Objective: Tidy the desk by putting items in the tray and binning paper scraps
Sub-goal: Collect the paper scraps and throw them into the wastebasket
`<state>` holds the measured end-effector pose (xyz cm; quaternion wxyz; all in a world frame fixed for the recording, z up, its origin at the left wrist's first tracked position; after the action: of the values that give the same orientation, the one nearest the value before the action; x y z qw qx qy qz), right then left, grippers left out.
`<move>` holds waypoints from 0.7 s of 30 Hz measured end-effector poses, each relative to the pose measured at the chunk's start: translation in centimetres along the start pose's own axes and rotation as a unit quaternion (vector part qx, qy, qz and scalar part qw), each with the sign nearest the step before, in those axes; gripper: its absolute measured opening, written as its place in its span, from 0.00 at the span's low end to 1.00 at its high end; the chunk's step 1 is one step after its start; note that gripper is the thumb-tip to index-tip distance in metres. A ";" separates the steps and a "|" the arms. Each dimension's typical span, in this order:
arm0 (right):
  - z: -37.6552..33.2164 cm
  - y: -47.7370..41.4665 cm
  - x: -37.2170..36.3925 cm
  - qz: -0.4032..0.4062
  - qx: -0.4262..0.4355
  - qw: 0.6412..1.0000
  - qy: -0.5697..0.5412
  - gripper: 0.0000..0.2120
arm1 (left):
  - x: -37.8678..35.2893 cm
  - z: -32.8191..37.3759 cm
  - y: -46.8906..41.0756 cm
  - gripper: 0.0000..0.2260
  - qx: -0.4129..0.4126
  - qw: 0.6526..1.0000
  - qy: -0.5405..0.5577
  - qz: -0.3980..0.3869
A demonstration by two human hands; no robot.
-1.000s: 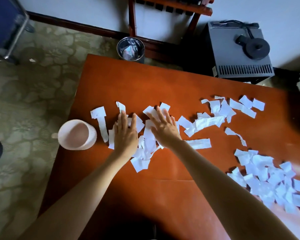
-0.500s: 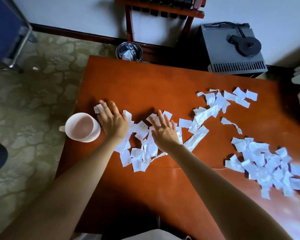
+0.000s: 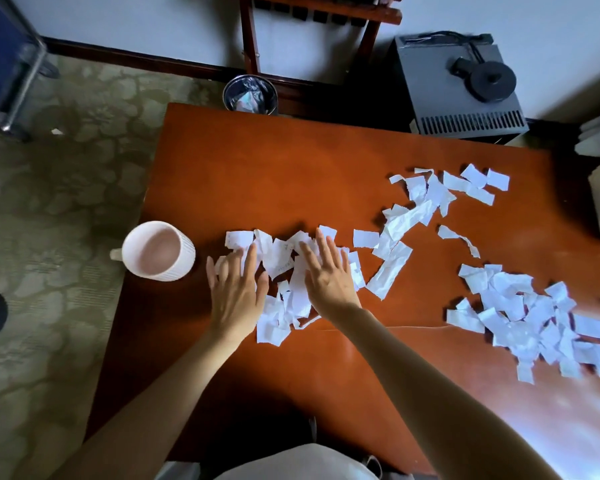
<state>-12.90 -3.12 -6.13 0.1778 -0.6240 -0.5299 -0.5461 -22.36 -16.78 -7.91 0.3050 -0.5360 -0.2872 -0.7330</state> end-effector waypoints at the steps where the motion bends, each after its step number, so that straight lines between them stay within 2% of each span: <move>1: 0.1 0.3 0.0 0.001 -0.003 1.000 0.002 0.25 | -0.2 -0.4 0.9 0.25 -0.019 1.000 -0.008 0.010; 5: 0.0 0.0 0.2 -0.003 0.008 1.000 0.009 0.26 | -1.6 -0.9 2.6 0.35 -0.083 0.996 -0.042 -0.006; 12: 1.3 -0.4 -0.6 -0.039 0.041 0.994 0.090 0.26 | -2.5 -0.5 -1.4 0.42 -0.067 0.994 -0.081 -0.029; 16: 3.1 0.4 -0.7 -0.042 0.058 0.991 0.111 0.26 | -2.5 0.4 -2.8 0.37 -0.107 0.989 -0.095 -0.034; 21: 6.0 1.8 -0.8 -0.035 0.049 0.994 0.090 0.28 | -3.7 4.0 -2.5 0.32 -0.106 0.991 -0.072 -0.031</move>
<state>-8.28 0.63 -8.23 0.2356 -0.5443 -0.5591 -0.5794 -20.95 -11.67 -10.71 0.2021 -0.6077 -0.2456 -0.7277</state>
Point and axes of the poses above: each hand's wrist, its own y-axis away from the middle knuckle, its own x-axis out of the back of the hand, z = x × y, the point moved 2 cm from there along -y, towards the middle knuckle, and after that the axes turned 3 degrees about x, right-handed, at the moved point
